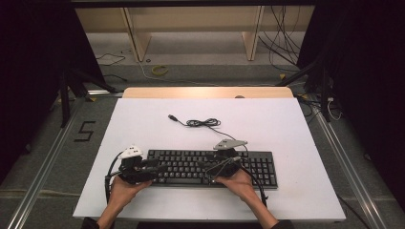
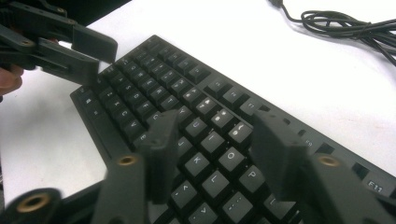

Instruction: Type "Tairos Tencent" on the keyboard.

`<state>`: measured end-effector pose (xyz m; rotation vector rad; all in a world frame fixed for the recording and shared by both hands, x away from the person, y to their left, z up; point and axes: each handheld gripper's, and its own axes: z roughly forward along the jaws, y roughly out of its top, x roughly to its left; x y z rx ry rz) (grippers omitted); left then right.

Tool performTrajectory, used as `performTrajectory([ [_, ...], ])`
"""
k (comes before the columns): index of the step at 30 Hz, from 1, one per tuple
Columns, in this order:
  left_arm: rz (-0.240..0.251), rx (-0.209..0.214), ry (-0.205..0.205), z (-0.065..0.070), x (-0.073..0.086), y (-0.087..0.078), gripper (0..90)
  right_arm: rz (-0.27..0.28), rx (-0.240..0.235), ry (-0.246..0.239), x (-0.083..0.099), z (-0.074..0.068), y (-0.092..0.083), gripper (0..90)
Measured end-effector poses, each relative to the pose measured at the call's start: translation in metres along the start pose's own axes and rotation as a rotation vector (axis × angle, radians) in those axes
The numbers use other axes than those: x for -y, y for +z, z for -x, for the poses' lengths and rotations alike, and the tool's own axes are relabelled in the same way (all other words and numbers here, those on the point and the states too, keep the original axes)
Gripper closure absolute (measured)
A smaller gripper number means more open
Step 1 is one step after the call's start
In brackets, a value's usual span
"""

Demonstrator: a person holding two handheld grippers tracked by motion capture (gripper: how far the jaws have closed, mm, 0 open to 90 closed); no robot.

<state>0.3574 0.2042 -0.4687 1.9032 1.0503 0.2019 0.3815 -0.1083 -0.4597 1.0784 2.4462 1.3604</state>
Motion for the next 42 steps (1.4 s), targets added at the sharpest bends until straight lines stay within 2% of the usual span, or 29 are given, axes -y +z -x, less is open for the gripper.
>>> performTrajectory([
  [3, -0.03, -0.012, 0.01, 0.001, -0.001, 0.003, 60.2, 0.006, -0.005, 0.001, 0.0, -0.001, -0.002, 48.0],
  [8, -0.055, -0.032, 0.003, -0.003, -0.002, 0.007, 71.5, 0.012, -0.017, -0.009, 0.001, -0.004, -0.004, 43.4],
  [21, -0.094, -0.054, 0.037, 0.0, -0.005, 0.014, 87.4, 0.014, -0.033, -0.013, 0.002, -0.009, -0.012, 39.2],
  [42, -0.143, -0.054, 0.039, 0.001, -0.004, 0.021, 89.1, 0.024, -0.037, -0.018, 0.004, -0.012, -0.019, 35.5],
])
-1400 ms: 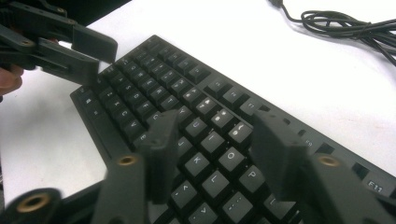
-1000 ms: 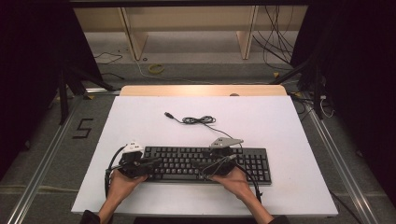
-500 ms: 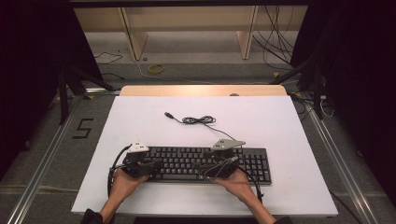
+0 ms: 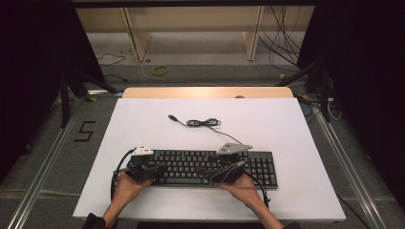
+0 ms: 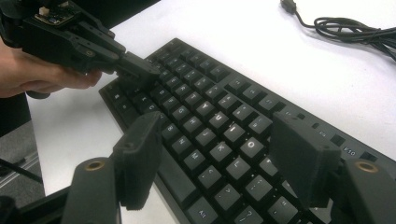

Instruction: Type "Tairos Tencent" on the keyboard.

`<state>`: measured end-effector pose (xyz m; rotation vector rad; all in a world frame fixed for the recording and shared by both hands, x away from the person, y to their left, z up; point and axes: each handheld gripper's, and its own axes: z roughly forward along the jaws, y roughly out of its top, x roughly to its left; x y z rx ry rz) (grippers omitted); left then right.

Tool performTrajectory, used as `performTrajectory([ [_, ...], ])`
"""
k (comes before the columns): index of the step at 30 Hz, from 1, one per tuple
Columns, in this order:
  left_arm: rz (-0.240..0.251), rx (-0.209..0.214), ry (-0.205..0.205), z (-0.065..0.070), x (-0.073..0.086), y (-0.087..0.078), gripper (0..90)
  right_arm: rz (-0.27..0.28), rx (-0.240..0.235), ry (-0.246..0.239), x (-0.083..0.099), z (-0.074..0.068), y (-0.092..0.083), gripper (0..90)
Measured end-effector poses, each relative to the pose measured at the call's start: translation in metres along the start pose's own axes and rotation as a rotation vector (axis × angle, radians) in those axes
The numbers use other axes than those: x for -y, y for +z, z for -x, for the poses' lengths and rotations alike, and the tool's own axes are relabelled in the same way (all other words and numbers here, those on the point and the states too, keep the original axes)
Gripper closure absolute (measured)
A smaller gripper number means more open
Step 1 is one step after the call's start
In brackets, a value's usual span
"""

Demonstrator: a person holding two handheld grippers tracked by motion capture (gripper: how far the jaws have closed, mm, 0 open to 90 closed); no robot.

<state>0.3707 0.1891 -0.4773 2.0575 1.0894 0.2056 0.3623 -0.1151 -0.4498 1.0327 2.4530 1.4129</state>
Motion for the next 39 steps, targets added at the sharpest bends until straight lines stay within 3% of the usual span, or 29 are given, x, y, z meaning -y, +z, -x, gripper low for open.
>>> performTrajectory([
  [9, -0.013, -0.001, 0.002, 0.0, 0.001, 0.003, 89.4, -0.003, 0.002, 0.0, 0.0, -0.001, -0.001, 35.5],
  [18, 0.013, 0.0, -0.012, -0.001, 0.0, -0.001, 88.8, 0.002, 0.001, -0.003, -0.001, -0.002, -0.001, 35.5],
  [30, 0.061, 0.053, -0.025, 0.003, -0.001, -0.008, 68.8, 0.009, 0.002, -0.002, -0.001, -0.002, 0.0, 35.5],
  [39, 0.104, 0.055, -0.048, 0.002, -0.001, -0.012, 49.6, 0.012, 0.0, -0.002, -0.002, -0.003, 0.001, 35.5],
])
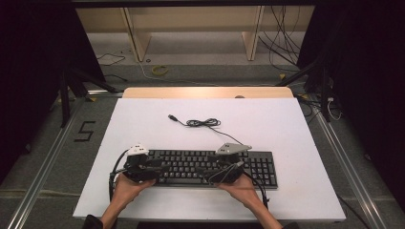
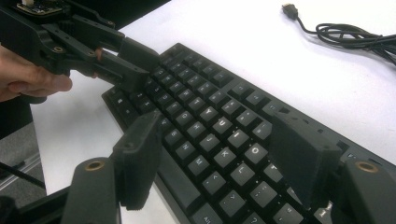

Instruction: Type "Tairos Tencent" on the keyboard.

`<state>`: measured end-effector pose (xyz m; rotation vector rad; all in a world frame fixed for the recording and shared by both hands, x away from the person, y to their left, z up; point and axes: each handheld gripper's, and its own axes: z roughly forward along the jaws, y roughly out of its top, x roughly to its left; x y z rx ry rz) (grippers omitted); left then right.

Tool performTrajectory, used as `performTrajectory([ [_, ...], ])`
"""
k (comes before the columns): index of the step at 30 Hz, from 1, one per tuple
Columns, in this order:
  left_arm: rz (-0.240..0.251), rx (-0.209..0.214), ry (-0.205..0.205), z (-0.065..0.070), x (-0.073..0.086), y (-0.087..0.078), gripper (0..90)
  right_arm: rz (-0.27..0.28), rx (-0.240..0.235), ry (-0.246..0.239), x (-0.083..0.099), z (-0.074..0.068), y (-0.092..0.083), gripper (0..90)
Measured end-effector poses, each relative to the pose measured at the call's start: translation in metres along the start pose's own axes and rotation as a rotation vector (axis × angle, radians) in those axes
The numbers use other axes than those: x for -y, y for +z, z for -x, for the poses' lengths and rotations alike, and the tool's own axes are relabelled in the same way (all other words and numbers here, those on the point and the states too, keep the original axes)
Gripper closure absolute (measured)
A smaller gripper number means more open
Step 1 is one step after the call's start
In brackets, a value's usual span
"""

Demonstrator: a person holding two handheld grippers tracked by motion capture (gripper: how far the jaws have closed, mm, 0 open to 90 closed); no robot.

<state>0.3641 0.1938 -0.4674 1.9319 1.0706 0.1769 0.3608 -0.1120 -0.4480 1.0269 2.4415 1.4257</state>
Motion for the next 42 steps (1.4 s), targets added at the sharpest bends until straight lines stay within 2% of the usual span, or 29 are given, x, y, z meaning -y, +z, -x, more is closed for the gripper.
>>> performTrajectory([
  [12, 0.064, 0.03, -0.022, 0.003, 0.001, -0.008, 35.7, -0.003, -0.012, -0.004, -0.001, -0.005, 0.005, 36.4],
  [21, 0.081, 0.036, -0.029, 0.003, 0.002, -0.012, 31.6, -0.016, -0.029, -0.016, 0.0, -0.011, 0.012, 40.7],
  [33, 0.098, 0.032, -0.036, 0.002, 0.003, -0.016, 30.4, -0.055, -0.029, -0.035, 0.003, -0.015, 0.021, 63.8],
  [42, 0.107, 0.036, -0.035, 0.004, 0.006, -0.02, 29.1, -0.086, -0.051, -0.06, 0.007, -0.021, 0.029, 80.1],
])
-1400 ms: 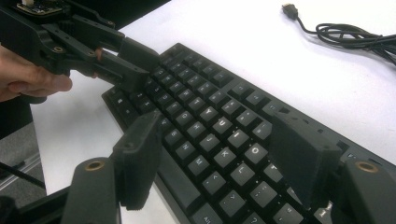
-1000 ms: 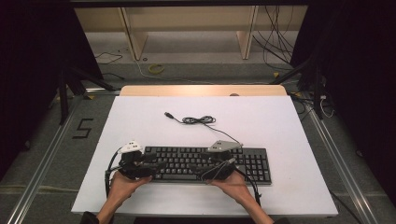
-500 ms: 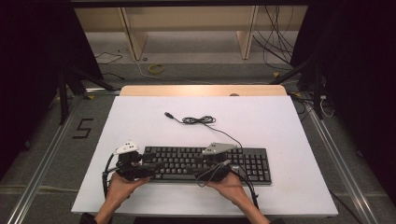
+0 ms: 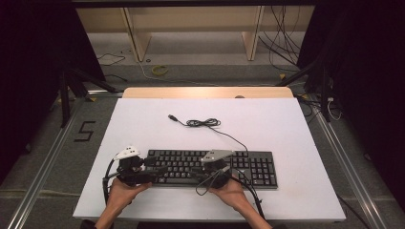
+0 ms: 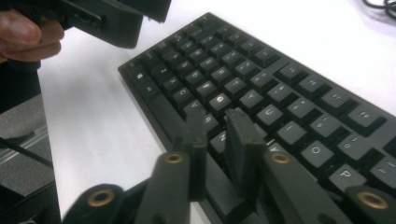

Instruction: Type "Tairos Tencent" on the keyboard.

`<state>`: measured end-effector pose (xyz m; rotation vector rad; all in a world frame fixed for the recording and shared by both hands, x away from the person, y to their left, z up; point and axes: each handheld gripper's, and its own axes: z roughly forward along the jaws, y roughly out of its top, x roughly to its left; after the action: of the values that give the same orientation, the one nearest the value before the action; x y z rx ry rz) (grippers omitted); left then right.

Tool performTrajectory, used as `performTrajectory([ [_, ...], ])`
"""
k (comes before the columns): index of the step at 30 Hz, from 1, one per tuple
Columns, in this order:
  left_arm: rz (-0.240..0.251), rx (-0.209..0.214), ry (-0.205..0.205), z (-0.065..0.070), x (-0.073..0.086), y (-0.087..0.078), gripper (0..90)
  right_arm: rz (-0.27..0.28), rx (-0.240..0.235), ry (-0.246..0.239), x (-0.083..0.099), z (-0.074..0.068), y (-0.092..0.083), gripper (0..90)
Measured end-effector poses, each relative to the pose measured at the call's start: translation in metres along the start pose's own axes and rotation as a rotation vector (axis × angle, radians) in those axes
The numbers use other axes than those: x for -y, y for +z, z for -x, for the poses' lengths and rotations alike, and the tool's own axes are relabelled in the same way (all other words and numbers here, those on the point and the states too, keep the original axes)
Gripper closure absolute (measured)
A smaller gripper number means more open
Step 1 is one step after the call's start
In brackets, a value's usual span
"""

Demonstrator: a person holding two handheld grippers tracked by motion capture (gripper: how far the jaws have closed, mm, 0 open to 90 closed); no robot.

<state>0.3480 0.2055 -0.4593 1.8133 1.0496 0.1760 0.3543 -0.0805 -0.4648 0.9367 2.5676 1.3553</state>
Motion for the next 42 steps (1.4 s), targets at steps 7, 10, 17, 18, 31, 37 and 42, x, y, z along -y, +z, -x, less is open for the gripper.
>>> performTrajectory([
  [7, -0.003, 0.004, 0.013, 0.001, 0.003, -0.002, 28.7, -0.02, -0.004, -0.017, 0.002, -0.003, 0.007, 88.0],
  [10, -0.003, 0.008, 0.015, 0.002, 0.004, -0.003, 28.6, -0.028, -0.005, -0.017, 0.002, -0.004, 0.009, 89.7],
  [17, -0.007, 0.01, 0.027, 0.003, 0.006, -0.005, 28.5, -0.047, -0.007, -0.023, 0.005, -0.005, 0.014, 90.0],
  [18, -0.005, 0.01, 0.024, 0.003, 0.006, -0.005, 28.5, -0.051, -0.006, -0.025, 0.005, -0.006, 0.015, 90.0],
  [31, -0.007, 0.009, 0.026, 0.003, 0.009, -0.008, 28.6, -0.071, 0.0, -0.026, 0.007, -0.006, 0.021, 90.0],
  [37, -0.01, 0.007, 0.021, 0.002, 0.009, -0.007, 28.5, -0.073, -0.001, -0.025, 0.008, -0.006, 0.022, 90.0],
  [42, -0.014, 0.006, 0.021, 0.001, 0.009, -0.007, 28.6, -0.084, -0.003, -0.029, 0.01, -0.007, 0.024, 90.0],
])
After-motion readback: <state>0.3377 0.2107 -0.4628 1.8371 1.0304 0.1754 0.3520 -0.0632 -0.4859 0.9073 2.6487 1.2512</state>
